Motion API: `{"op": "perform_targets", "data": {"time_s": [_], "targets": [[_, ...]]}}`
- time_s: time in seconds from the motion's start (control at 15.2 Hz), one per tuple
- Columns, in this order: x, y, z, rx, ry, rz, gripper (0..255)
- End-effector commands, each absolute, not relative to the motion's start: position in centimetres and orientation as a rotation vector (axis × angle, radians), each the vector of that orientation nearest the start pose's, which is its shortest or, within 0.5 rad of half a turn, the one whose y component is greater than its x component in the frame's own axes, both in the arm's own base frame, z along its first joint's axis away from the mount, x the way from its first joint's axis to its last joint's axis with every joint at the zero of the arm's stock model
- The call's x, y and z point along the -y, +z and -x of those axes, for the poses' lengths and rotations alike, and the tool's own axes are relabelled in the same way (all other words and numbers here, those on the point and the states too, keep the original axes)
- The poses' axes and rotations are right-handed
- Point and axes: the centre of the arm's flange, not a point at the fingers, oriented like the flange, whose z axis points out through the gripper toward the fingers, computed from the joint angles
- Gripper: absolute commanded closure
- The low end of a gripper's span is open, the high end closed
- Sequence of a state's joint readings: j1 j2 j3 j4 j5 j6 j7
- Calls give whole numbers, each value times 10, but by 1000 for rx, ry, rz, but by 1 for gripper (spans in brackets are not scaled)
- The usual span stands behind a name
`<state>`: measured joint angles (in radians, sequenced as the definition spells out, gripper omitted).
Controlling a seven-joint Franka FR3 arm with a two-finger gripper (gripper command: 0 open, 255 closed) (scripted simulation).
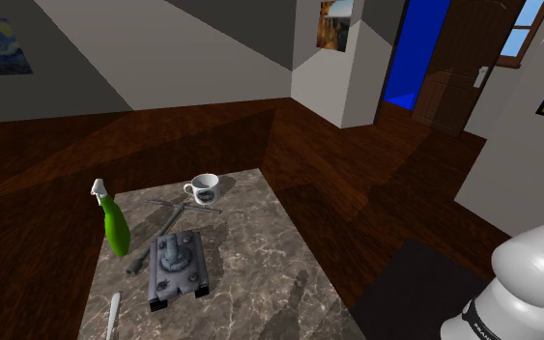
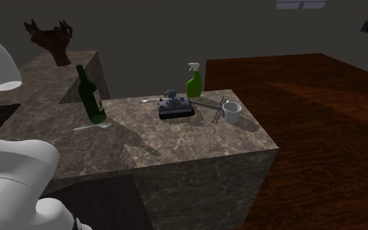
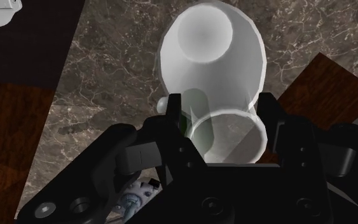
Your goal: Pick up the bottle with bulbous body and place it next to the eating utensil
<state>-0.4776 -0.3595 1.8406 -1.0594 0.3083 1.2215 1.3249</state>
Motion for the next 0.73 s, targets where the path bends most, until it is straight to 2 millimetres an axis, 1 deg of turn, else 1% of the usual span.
{"op": "perform_targets", "data": {"time_s": [0.0,0.66], "targets": [[-552,722,85,278,-105,3100,255],[-552,669,85,278,-105,3100,255]]}}
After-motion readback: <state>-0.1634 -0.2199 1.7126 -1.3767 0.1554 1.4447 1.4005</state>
